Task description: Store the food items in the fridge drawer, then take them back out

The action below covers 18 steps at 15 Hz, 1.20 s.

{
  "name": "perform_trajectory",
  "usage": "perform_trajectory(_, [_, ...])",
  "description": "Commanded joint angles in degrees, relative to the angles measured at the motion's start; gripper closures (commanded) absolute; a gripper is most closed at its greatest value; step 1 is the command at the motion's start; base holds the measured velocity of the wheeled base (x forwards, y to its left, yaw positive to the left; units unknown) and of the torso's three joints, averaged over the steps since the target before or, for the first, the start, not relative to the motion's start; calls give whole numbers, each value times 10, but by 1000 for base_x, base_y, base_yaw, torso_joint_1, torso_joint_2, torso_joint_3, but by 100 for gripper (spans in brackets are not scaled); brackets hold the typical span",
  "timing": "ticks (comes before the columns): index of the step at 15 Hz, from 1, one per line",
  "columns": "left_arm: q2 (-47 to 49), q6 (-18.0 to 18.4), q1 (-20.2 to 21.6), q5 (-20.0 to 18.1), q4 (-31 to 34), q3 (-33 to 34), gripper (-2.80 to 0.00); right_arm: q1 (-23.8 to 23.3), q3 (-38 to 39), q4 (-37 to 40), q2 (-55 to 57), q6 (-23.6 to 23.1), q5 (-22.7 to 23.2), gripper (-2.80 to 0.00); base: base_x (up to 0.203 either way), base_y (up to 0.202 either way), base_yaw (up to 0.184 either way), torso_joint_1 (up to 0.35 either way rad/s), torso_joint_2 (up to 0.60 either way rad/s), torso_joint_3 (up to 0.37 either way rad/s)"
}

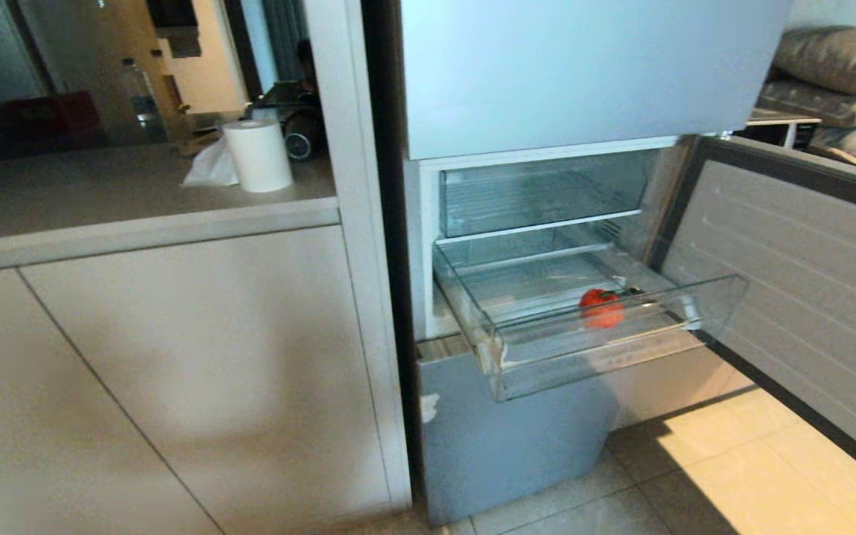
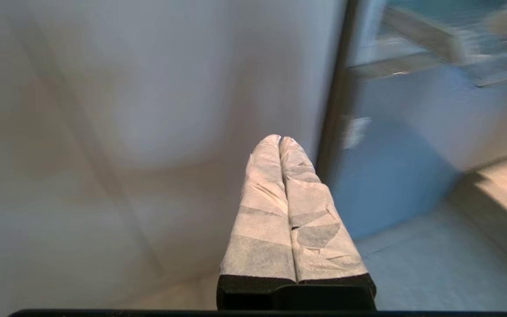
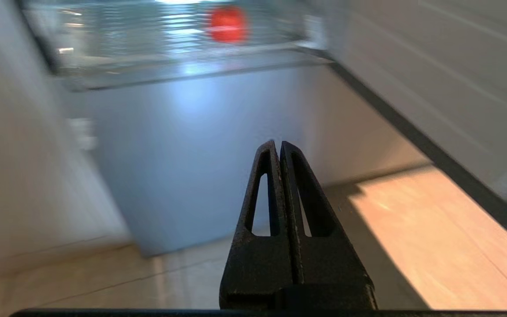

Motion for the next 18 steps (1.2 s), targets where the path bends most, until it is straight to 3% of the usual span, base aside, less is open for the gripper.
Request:
perform_trajectory(1, [-1, 0, 0, 0, -1, 1, 0, 0, 0, 1, 1, 0, 0, 0, 2, -9, 162, 2, 4, 2])
perform_trajectory(11, [-1, 0, 0, 0, -1, 1, 0, 0, 0, -1, 1, 14, -1, 0, 0, -1, 23, 0, 1, 0])
perform_trajectory(18, [-1, 0, 0, -1, -2, 1, 0, 0, 0, -1, 1, 15, -1, 0, 178, 0, 1, 1, 3, 2])
